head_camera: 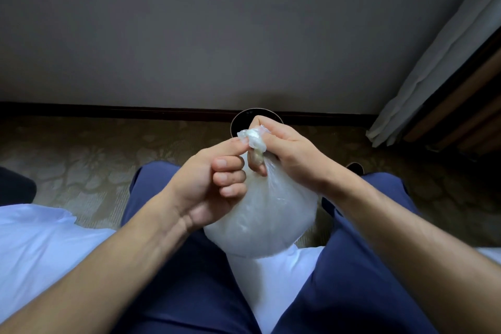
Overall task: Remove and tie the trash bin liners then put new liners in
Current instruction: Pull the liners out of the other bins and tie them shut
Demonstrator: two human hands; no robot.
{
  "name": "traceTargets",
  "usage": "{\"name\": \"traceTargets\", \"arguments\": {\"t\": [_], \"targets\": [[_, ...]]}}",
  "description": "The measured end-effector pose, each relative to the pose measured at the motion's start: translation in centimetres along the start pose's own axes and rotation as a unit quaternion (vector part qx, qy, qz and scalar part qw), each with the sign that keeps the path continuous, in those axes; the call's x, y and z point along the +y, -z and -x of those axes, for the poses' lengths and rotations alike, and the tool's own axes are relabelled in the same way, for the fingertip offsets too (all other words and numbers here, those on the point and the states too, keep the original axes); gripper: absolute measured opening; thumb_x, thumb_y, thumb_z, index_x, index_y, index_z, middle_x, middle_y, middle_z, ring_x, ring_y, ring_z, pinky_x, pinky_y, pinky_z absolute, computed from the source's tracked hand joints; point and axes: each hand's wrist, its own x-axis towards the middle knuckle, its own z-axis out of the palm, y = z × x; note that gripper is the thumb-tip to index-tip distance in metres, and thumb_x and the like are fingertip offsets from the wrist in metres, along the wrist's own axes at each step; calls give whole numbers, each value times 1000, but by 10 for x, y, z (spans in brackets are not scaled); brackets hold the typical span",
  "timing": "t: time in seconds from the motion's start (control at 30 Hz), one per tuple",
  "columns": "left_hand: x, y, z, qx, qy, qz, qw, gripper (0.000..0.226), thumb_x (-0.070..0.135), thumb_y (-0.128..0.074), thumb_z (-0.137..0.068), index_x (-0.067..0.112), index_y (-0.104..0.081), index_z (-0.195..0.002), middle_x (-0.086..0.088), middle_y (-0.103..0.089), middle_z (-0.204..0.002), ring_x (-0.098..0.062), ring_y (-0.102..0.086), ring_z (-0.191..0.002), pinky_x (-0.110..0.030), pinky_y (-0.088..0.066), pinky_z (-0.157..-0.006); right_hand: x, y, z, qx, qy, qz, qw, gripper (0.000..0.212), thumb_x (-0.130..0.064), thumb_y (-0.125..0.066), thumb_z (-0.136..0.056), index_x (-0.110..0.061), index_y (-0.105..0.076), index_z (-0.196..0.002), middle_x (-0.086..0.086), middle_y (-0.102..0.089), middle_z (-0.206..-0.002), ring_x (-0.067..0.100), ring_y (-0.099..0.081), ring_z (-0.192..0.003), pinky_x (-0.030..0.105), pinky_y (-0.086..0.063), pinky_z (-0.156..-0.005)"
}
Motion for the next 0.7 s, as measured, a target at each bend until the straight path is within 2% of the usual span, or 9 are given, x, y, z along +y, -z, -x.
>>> {"name": "traceTargets", "arguments": {"t": [0.07, 0.13, 0.23, 0.33, 0.4, 0.47, 0.57, 0.7], "targets": [[1, -1, 2, -10, 17, 16, 1000, 42, 22, -54, -86, 18, -59, -45, 11, -26, -33, -7, -27, -26, -14, -23, -38, -4, 3, 2, -15, 2, 20, 1000, 23, -14, -43, -104, -10, -44, -81, 5, -52, -64, 13, -46, -61, 25, -39, -64], [3, -2, 4, -16, 30, 14, 999, 37, 22, -53, -85, 21, -57, -48, 11, -25, -32, -7, -26, -25, -17, -29, -36, -8, 8, 4, -30, -4, 65, 997, 24, -14, -44, -106, -8, -45, -83, 5, -52, -69, 12, -46, -64, 24, -40, -63], [6, -1, 4, -2, 44, -64, 997, 32, 24, -55, -82, 21, -60, -50, 11, -23, -34, -6, -23, -26, -20, -34, -37, -12, 17, 5, -52, -9, 184, 981, 24, -16, -44, -109, -12, -51, -85, 3, -59, -74, 11, -53, -70, 27, -43, -68], [7, -1, 4, 11, 55, -136, 989, 13, 26, -60, -80, 18, -63, -70, 11, -23, -38, -5, -21, -29, -22, -36, -39, -13, 24, 7, -69, -16, 263, 962, 23, -23, -48, -107, -19, -56, -86, -8, -65, -78, 6, -59, -73, 28, -45, -71], [7, 1, 2, 25, 62, -180, 981, 11, 24, -59, -86, 17, -61, -78, 10, -23, -40, -6, -20, -30, -23, -37, -41, -14, 25, 8, -73, -19, 289, 954, 20, -25, -50, -106, -16, -59, -90, -10, -70, -86, 4, -63, -77, 27, -48, -74], [6, 2, 0, 40, 67, -211, 974, 16, 24, -56, -92, 16, -61, -79, 8, -22, -43, -7, -20, -32, -24, -38, -43, -13, 26, 9, -72, -16, 332, 940, 19, -28, -50, -106, -18, -61, -94, -7, -72, -93, 8, -66, -83, 33, -53, -78], [8, 0, -2, 57, 66, -217, 972, 20, 25, -53, -92, 15, -57, -75, 7, -22, -45, -9, -20, -33, -25, -39, -45, -9, 23, 8, -47, -8, 370, 928, 19, -28, -49, -106, -29, -59, -90, -6, -70, -90, 13, -65, -83, 45, -54, -79], [10, -8, -1, 77, 43, -208, 974, 22, 21, -53, -91, 17, -51, -70, 6, -26, -46, -10, -25, -36, -25, -39, -44, -6, 20, 6, -23, -3, 338, 941, 26, -31, -45, -105, -34, -53, -80, -13, -57, -77, 5, -50, -71, 35, -43, -68]]}}
